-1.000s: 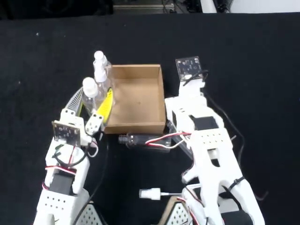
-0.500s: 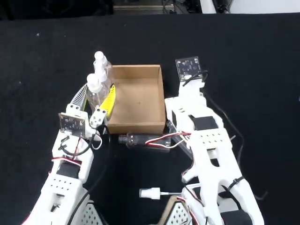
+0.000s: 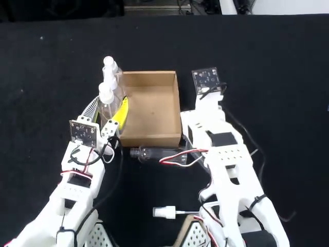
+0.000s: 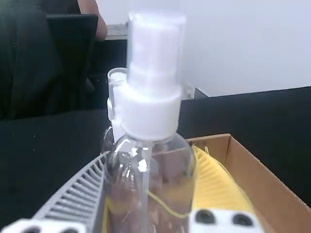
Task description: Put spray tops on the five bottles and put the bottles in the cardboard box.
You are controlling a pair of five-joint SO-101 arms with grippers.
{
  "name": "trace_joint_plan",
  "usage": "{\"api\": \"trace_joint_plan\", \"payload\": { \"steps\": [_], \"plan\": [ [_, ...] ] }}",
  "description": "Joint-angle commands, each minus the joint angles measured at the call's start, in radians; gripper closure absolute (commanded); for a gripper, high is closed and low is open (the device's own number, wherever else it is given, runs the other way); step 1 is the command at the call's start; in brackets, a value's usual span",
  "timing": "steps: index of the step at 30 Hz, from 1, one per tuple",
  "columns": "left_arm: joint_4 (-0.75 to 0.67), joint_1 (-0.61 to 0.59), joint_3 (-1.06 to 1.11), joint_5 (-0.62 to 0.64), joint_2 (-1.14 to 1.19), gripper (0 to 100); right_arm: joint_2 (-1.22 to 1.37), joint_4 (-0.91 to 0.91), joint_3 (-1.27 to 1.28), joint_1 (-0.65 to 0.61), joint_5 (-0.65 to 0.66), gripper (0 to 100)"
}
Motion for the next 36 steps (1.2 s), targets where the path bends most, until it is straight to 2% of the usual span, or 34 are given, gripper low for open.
{"api": "trace_joint_plan", "payload": {
  "steps": [1,8,16,25,36],
  "plan": [
    [-0.072,0.005,-0.062,0.008,0.078,97,-0.007,-0.038,-0.004,-0.048,0.002,92.0],
    [-0.078,-0.042,-0.119,0.008,0.193,97,-0.007,-0.040,0.015,-0.115,0.009,92.0],
    [-0.077,-0.045,-0.048,0.008,0.203,97,-0.007,-0.040,0.008,-0.109,0.011,92.0],
    [-0.071,-0.045,-0.047,0.066,0.204,97,-0.007,-0.040,0.010,-0.109,0.011,92.0],
    [-0.071,-0.045,-0.073,0.071,0.206,97,-0.007,-0.040,0.010,-0.109,0.011,92.0]
  ]
}}
